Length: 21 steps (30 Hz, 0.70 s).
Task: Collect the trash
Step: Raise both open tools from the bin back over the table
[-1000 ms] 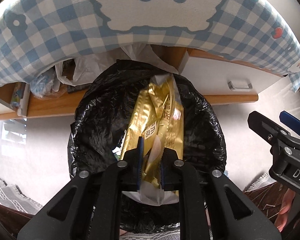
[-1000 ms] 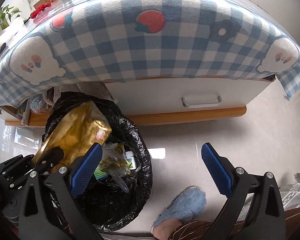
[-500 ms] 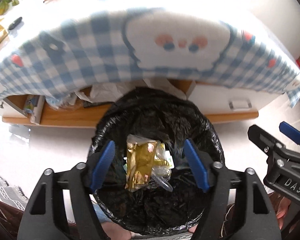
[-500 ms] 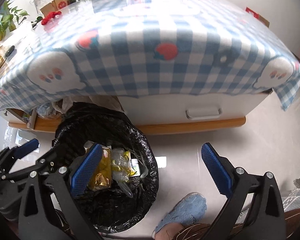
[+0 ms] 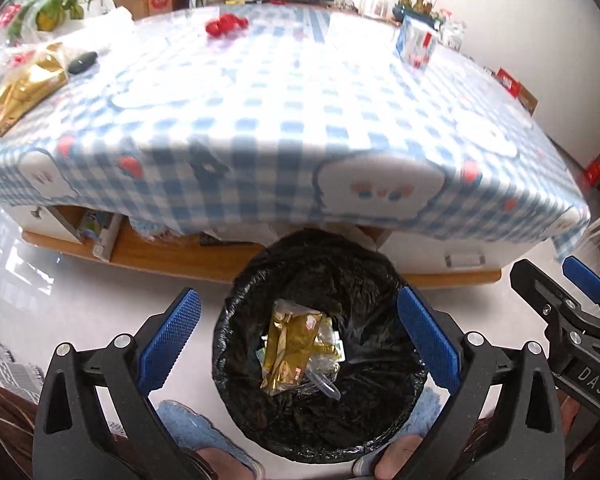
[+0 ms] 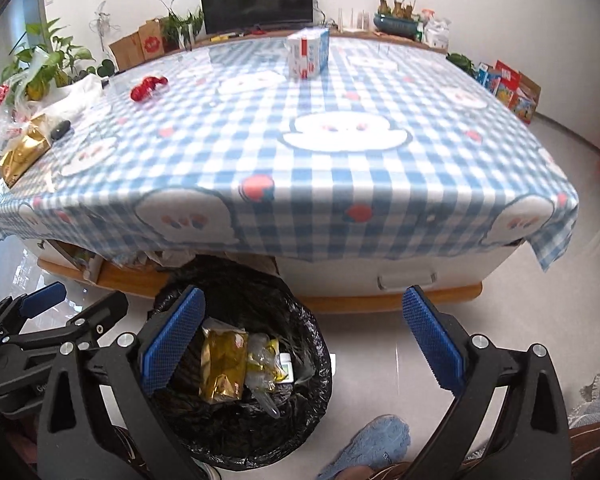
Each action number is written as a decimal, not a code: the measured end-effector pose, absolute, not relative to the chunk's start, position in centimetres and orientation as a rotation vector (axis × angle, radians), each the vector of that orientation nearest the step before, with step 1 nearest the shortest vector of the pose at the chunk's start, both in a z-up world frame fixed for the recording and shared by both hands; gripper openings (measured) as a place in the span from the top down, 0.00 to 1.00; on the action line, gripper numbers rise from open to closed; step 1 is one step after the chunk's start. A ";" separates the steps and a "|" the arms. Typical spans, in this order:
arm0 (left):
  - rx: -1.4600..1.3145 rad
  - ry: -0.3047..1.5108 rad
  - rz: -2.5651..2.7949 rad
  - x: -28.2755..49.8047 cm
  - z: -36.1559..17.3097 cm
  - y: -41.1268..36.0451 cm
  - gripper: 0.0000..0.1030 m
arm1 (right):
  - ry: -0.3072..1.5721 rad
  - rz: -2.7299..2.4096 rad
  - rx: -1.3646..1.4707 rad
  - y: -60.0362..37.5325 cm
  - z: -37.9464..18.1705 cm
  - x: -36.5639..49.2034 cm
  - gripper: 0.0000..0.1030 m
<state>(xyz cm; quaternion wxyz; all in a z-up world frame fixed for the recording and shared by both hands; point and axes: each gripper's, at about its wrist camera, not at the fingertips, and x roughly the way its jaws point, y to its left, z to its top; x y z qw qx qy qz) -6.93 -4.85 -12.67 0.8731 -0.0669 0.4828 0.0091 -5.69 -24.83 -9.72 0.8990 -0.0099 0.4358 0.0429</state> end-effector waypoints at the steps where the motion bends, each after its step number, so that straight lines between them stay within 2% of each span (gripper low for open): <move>1: -0.145 1.003 0.020 -7.0 -12.2 -4.6 0.06 | 0.895 0.093 -0.020 -24.7 -9.1 -5.8 0.08; 14: -0.121 0.929 0.012 -8.0 -5.1 -2.0 0.06 | 0.764 0.164 -0.046 -23.1 -1.7 -6.6 0.08; 21: -0.074 0.887 0.007 -5.9 -3.0 -1.6 0.06 | 0.734 0.156 -0.061 -23.0 0.0 -4.5 0.08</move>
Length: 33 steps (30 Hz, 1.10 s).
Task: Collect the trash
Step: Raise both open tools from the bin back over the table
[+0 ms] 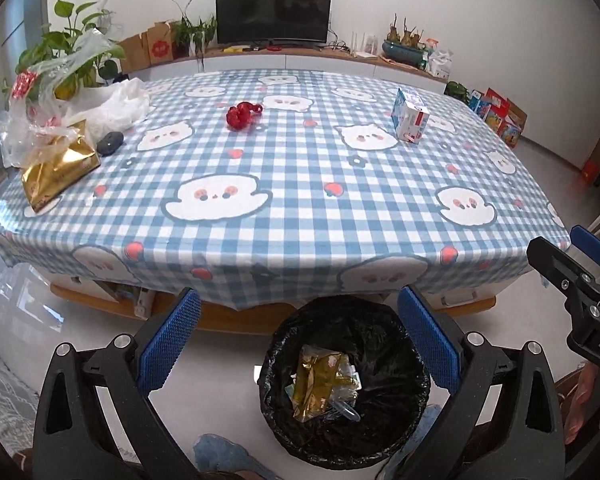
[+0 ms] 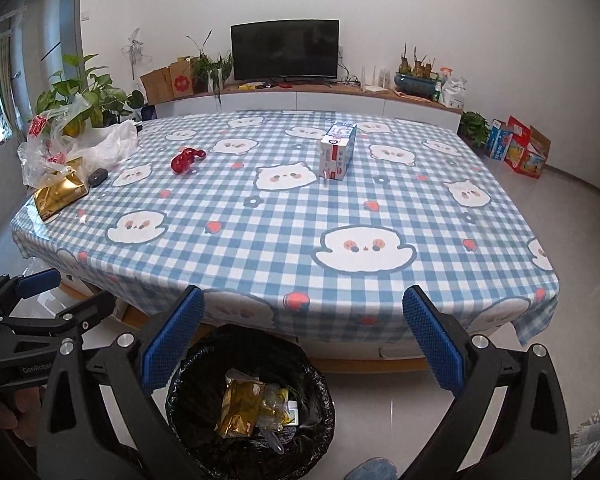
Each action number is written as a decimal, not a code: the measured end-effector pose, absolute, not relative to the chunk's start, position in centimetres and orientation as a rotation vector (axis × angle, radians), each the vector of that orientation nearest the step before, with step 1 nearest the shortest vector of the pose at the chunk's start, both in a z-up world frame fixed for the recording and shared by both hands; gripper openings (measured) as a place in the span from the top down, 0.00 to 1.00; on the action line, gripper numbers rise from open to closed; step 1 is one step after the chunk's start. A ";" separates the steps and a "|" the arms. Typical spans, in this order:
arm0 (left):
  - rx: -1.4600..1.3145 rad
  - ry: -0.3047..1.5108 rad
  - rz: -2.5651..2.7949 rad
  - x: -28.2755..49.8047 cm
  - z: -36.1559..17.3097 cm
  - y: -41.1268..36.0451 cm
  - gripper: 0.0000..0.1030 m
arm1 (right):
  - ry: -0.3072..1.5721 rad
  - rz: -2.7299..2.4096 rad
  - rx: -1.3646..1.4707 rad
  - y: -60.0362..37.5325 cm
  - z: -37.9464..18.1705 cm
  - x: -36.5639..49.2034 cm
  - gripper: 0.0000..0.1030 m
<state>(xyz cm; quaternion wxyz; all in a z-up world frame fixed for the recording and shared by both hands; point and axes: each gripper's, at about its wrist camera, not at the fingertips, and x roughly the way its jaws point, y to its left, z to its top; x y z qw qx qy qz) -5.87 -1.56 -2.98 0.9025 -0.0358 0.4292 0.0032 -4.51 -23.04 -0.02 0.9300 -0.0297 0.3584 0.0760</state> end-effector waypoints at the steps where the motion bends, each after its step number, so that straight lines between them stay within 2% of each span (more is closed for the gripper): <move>1: -0.077 0.885 0.004 -5.4 -2.7 -1.4 0.06 | 0.731 0.153 -0.056 -23.1 0.1 -4.1 0.08; 17: -0.082 0.844 0.044 2.4 -1.6 1.6 0.06 | 0.721 0.112 -0.020 -23.9 0.2 4.4 0.08; 33: -0.099 0.879 0.116 12.7 -3.8 5.0 0.06 | 0.766 0.084 -0.055 -22.5 -2.0 14.4 0.08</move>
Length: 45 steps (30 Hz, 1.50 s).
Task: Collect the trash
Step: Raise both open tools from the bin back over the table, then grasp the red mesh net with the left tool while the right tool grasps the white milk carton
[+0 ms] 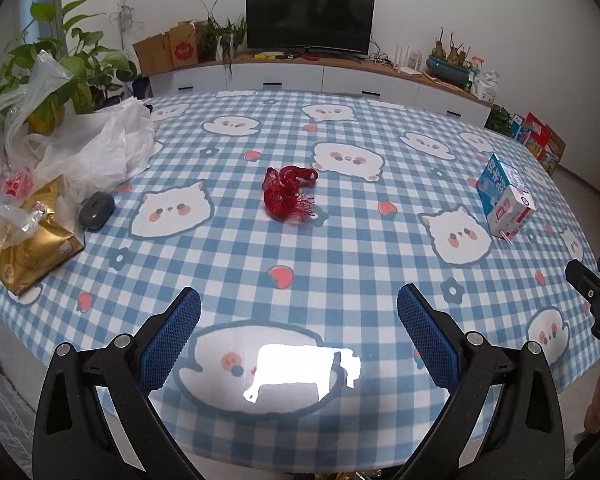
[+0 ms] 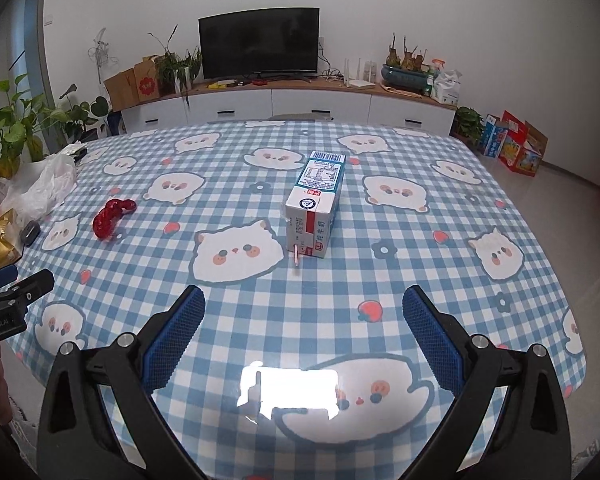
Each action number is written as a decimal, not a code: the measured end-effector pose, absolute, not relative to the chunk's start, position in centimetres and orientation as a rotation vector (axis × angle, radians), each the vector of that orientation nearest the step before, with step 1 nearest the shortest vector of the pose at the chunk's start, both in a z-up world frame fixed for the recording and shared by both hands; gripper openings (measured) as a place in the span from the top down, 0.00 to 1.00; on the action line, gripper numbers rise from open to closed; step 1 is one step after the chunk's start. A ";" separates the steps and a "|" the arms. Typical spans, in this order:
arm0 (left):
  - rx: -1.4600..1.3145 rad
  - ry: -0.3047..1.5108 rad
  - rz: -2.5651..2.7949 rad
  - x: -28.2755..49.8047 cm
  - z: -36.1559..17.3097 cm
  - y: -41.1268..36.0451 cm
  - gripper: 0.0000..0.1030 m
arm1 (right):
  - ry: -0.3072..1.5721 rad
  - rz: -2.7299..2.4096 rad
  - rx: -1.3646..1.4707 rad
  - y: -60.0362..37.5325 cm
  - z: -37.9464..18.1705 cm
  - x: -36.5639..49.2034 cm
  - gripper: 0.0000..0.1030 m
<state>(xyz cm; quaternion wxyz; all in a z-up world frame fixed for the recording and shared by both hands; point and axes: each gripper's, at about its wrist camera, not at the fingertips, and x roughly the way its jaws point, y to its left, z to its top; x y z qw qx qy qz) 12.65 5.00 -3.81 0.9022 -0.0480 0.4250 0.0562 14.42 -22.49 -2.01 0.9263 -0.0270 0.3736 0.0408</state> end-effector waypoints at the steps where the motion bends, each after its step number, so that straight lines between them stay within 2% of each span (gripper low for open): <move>1: -0.106 0.884 0.114 13.3 -4.0 5.1 0.06 | 0.766 0.080 -0.058 -22.4 -2.1 15.0 0.08; 22: -0.087 0.967 0.184 26.7 -7.6 7.4 0.07 | 0.836 0.013 -0.020 -22.1 -5.0 25.8 0.08; 27: -0.078 0.996 0.195 27.9 -8.8 7.6 0.12 | 0.849 0.020 -0.017 -21.8 -5.5 26.8 0.16; 29: -0.084 0.998 0.198 28.1 -9.2 7.8 0.13 | 0.853 0.016 -0.020 -21.7 -5.6 27.1 0.22; 36: -0.083 1.025 0.189 28.4 -10.3 7.9 0.36 | 0.893 0.022 -0.024 -21.6 -6.5 27.7 0.45; 38: -0.081 1.018 0.191 28.3 -10.2 7.8 0.43 | 0.895 0.023 -0.025 -21.6 -6.6 27.6 0.54; 40: -0.079 1.019 0.189 28.3 -10.1 7.8 0.55 | 0.896 0.024 -0.032 -21.5 -6.6 27.6 0.59; 45: -0.065 1.017 0.188 28.3 -10.0 7.5 0.72 | 0.892 0.025 -0.029 -21.6 -6.6 27.6 0.60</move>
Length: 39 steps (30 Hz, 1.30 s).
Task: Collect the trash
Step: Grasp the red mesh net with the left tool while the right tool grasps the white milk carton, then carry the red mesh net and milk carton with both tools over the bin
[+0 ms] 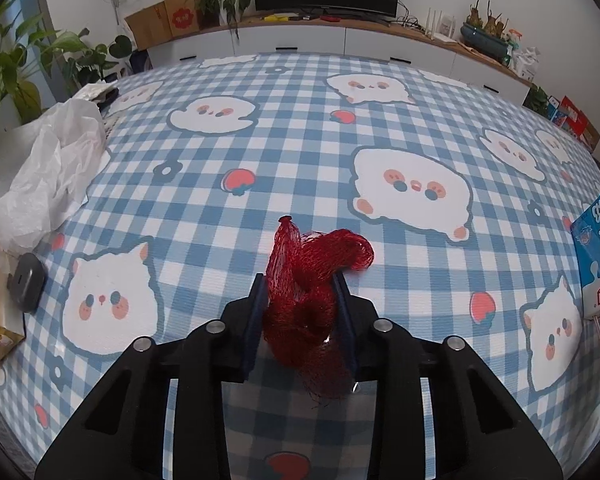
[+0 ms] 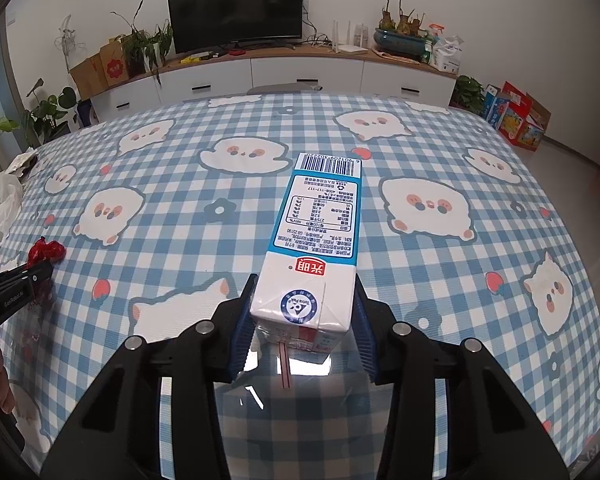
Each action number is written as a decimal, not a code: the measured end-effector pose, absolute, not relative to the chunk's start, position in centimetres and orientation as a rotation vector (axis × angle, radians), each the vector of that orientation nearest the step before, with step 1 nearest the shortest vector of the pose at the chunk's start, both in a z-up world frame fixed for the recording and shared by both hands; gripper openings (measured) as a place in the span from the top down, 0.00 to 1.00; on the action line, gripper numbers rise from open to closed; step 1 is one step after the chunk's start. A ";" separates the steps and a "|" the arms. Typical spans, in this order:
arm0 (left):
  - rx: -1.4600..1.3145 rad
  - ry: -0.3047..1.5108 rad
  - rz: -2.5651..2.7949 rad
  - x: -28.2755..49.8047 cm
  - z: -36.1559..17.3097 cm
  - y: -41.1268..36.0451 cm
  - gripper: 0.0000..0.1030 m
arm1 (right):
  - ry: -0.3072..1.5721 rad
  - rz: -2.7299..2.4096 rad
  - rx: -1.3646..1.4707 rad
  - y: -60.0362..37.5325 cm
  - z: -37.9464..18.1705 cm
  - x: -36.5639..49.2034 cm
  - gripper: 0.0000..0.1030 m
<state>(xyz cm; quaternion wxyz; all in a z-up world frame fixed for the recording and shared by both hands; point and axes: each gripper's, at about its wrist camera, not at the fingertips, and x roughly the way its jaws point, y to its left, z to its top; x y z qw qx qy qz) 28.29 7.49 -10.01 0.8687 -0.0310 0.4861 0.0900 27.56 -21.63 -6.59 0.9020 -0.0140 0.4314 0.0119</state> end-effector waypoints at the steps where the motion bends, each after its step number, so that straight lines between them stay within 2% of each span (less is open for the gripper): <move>1: -0.062 1.016 0.190 28.3 -10.0 7.4 0.74 | 0.891 0.025 -0.030 -21.6 -6.5 27.5 0.60; 7: -0.047 1.019 0.184 28.0 -9.9 7.0 0.81 | 0.879 0.029 -0.037 -21.7 -6.3 27.3 0.61; 19: -0.008 1.017 0.151 24.7 -9.4 4.8 0.81 | 0.855 0.053 -0.035 -21.1 -5.1 24.7 0.63; 39: -0.115 0.982 0.106 16.2 -6.2 3.2 0.81 | 0.816 0.080 0.043 -22.6 -2.0 18.5 0.63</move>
